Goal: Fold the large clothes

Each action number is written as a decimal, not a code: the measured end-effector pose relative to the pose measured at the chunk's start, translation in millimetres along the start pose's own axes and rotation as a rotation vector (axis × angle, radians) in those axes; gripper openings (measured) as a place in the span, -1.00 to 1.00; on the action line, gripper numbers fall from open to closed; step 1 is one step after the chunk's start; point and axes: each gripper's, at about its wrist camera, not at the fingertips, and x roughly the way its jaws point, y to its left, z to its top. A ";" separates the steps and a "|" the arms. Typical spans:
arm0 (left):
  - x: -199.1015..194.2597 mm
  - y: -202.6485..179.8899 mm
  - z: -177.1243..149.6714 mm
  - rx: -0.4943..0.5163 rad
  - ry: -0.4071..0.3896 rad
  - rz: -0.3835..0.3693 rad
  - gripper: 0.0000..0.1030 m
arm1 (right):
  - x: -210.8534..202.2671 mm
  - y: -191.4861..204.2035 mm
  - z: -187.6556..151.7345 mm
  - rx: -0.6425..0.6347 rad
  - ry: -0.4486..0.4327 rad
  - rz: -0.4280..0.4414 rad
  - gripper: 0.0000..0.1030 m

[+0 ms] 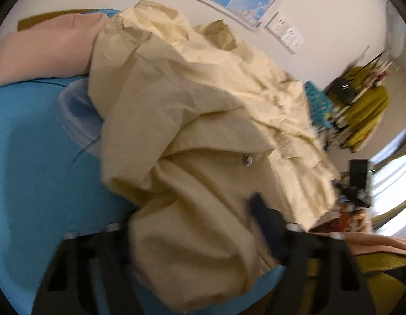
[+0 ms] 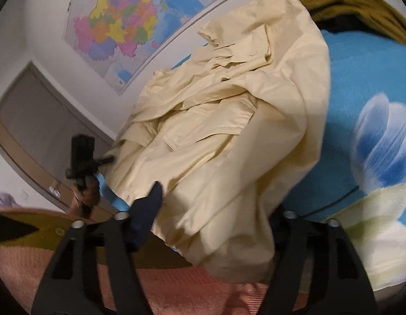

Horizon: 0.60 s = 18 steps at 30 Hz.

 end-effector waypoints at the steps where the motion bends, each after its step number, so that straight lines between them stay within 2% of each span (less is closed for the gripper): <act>1: -0.2 -1.6 -0.1 0.002 0.006 0.010 0.08 | -4.9 -5.6 -0.4 0.044 -0.020 0.036 -0.08; 3: -2.4 3.3 -2.1 -0.031 0.021 0.008 0.03 | -10.8 -9.8 -2.6 0.075 -0.044 0.080 -0.10; 4: -3.5 6.8 -2.6 -0.051 0.025 -0.003 0.05 | -10.4 -10.7 -3.4 0.076 -0.037 0.068 -0.05; 6: -4.3 10.0 -2.4 -0.067 0.039 -0.060 0.39 | -8.7 -8.7 -3.1 0.068 -0.038 0.064 -0.02; 7: -2.7 10.8 -2.6 -0.065 0.039 -0.075 0.45 | -7.0 -6.5 -2.6 0.060 -0.035 0.064 0.00; 9: 0.0 4.5 -2.0 -0.048 0.032 -0.054 0.43 | -2.5 -2.8 -1.1 0.051 -0.029 0.062 0.00; 11: 3.0 -0.9 -1.2 -0.032 0.034 -0.011 0.03 | 1.1 -2.3 -0.8 0.058 -0.028 0.068 -0.15; 12: 3.5 0.3 -0.2 -0.055 0.036 0.000 -0.22 | 2.5 -3.6 -0.5 0.074 -0.030 0.079 -0.39; 13: 1.8 2.6 0.6 -0.077 0.034 -0.012 -0.36 | 0.9 -5.2 0.0 0.090 -0.044 0.104 -0.54; 15: -8.3 5.7 2.7 -0.111 0.011 -0.044 -0.48 | -7.7 -3.2 1.6 0.098 -0.078 0.137 -0.61; 18: -34.1 -1.4 6.1 -0.097 -0.056 -0.087 -0.61 | -26.6 14.7 7.5 0.070 -0.140 0.192 -0.68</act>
